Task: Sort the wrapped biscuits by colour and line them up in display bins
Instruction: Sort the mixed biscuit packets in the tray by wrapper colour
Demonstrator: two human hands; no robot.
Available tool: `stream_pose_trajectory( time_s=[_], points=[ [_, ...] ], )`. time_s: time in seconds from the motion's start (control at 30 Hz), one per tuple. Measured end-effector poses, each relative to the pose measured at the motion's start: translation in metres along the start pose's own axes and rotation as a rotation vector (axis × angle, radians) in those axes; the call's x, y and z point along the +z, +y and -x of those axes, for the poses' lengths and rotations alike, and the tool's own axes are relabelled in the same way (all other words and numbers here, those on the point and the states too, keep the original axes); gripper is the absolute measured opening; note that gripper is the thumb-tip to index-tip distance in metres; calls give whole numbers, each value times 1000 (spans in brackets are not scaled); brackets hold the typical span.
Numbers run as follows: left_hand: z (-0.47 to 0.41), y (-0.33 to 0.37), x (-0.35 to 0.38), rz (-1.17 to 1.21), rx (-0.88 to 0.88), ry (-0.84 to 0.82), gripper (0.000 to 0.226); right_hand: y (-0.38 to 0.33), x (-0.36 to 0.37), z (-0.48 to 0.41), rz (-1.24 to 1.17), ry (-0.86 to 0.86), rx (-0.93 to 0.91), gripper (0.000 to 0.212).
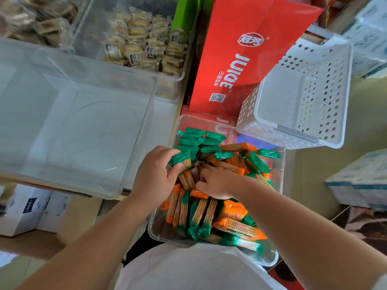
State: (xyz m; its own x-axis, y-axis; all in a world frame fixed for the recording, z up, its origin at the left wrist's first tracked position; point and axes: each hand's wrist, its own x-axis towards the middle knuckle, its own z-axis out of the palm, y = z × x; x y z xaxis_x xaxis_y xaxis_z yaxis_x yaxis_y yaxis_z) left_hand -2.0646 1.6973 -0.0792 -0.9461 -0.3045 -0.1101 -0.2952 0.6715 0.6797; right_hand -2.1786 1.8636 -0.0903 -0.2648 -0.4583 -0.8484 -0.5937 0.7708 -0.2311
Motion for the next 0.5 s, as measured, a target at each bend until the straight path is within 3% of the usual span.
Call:
stream_pose_trajectory(
  time_s=[0.5],
  points=[
    [-1,3,-5,-37,2,-44,37,-5,9,-6,37,104,88,83]
  ],
)
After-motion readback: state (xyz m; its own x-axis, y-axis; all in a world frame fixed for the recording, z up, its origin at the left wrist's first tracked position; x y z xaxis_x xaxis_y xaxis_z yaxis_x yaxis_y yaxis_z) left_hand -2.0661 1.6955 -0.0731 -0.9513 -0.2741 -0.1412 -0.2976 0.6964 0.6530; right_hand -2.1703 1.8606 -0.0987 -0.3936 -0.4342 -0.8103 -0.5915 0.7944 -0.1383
